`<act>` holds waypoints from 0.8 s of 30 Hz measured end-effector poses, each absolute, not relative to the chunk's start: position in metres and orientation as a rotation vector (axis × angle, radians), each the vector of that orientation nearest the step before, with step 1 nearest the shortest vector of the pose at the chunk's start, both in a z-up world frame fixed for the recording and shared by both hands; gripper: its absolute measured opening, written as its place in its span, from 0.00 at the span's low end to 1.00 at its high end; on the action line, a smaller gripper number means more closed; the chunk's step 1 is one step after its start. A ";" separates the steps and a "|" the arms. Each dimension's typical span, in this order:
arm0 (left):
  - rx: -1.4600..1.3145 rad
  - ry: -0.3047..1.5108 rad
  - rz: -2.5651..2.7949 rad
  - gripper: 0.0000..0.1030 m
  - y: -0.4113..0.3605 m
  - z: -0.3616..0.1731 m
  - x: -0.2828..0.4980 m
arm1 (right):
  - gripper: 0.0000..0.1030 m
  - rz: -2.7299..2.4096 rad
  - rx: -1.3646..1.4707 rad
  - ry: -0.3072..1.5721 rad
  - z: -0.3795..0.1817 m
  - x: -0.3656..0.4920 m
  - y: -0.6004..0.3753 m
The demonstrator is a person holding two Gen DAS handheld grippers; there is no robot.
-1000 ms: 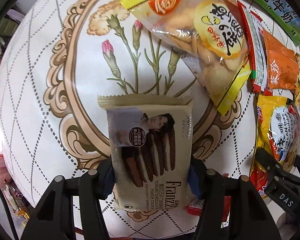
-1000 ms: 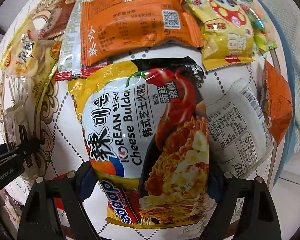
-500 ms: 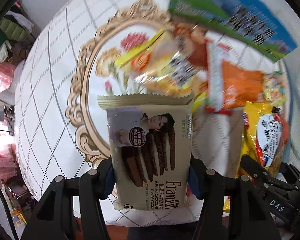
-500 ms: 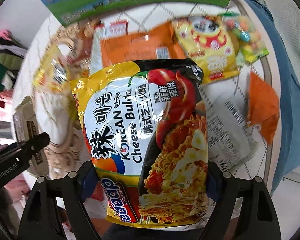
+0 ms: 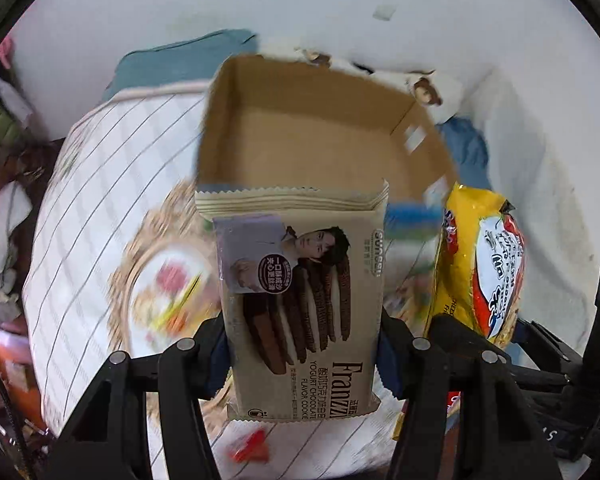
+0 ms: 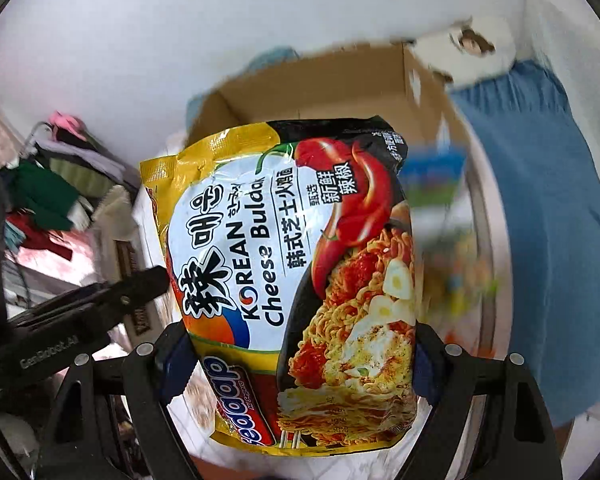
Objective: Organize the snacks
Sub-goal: 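Carry both packs into the cardboard box and open both tools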
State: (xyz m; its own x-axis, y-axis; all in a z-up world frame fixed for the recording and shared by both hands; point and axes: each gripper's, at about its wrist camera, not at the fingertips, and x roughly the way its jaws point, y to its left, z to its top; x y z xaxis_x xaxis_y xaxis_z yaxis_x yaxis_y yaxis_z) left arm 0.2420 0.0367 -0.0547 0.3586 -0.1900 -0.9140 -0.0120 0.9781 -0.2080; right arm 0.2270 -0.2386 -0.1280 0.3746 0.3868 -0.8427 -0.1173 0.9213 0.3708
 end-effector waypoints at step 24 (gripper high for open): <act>-0.210 1.531 -0.034 0.56 0.011 -0.170 0.511 | 0.85 0.251 0.268 1.430 -0.230 0.536 -0.218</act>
State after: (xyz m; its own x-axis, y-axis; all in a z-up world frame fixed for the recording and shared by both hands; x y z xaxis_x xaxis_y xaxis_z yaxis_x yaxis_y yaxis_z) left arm 0.5107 0.0112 -0.1699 0.0427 -0.1533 -0.9873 -0.1093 0.9815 -0.1571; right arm 0.5357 -0.2178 -0.2298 0.1246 0.3287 -0.9362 -0.0100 0.9439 0.3301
